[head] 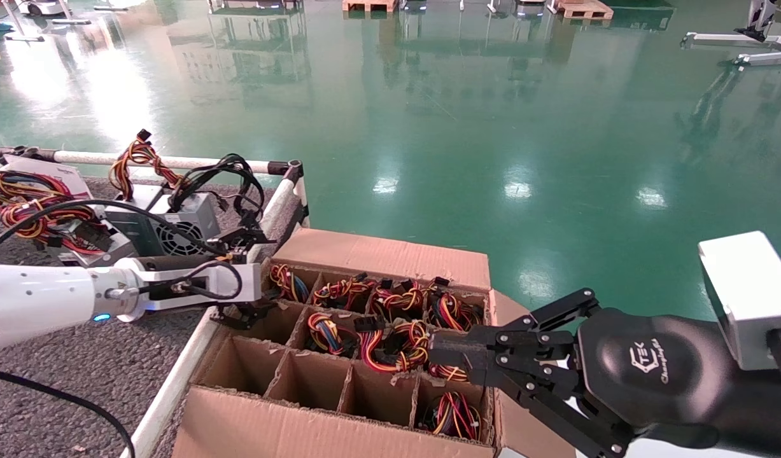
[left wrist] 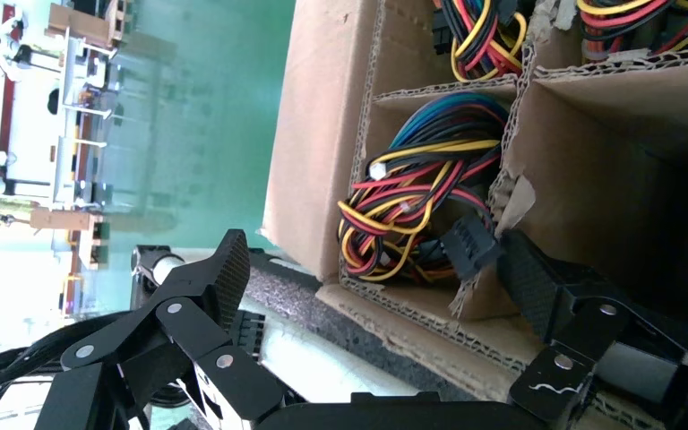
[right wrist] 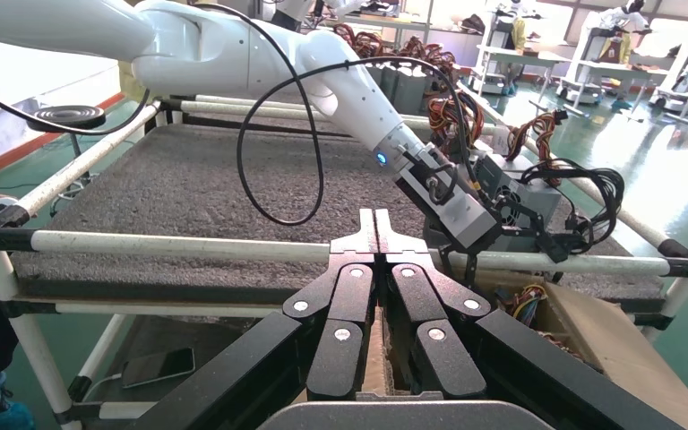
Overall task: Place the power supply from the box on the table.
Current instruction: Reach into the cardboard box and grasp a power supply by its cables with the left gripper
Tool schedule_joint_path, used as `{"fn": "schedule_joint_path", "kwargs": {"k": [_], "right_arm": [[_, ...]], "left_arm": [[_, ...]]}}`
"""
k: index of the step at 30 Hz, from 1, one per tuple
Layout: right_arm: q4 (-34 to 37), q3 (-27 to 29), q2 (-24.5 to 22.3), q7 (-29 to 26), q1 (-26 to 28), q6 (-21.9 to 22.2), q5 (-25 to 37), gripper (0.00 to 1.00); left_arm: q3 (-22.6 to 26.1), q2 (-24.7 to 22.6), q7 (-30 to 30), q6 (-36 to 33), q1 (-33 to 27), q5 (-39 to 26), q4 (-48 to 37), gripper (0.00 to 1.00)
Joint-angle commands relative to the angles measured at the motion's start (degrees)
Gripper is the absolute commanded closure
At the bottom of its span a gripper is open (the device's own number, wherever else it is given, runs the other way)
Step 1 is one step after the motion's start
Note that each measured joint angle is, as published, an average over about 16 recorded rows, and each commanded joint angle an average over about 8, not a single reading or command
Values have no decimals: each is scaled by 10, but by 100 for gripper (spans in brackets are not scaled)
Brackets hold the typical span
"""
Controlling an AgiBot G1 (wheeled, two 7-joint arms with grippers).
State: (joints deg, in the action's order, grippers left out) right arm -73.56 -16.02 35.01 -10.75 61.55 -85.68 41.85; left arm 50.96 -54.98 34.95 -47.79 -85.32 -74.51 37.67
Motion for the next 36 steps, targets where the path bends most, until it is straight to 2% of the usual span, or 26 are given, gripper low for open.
{"fn": "schedule_joint_path", "kwargs": {"k": [1,21,36], "right_arm": [[0,0,0,0,0,0,0,100],[0,0,0,0,0,0,0,100],[0,0,0,0,0,0,0,100]], "left_arm": [[3,3,-1,-4,-3,4,-1,0],[60,24,-35,-44,-43,31,5,0],[80,28,-48,-71,-80,45,-4,0]]}}
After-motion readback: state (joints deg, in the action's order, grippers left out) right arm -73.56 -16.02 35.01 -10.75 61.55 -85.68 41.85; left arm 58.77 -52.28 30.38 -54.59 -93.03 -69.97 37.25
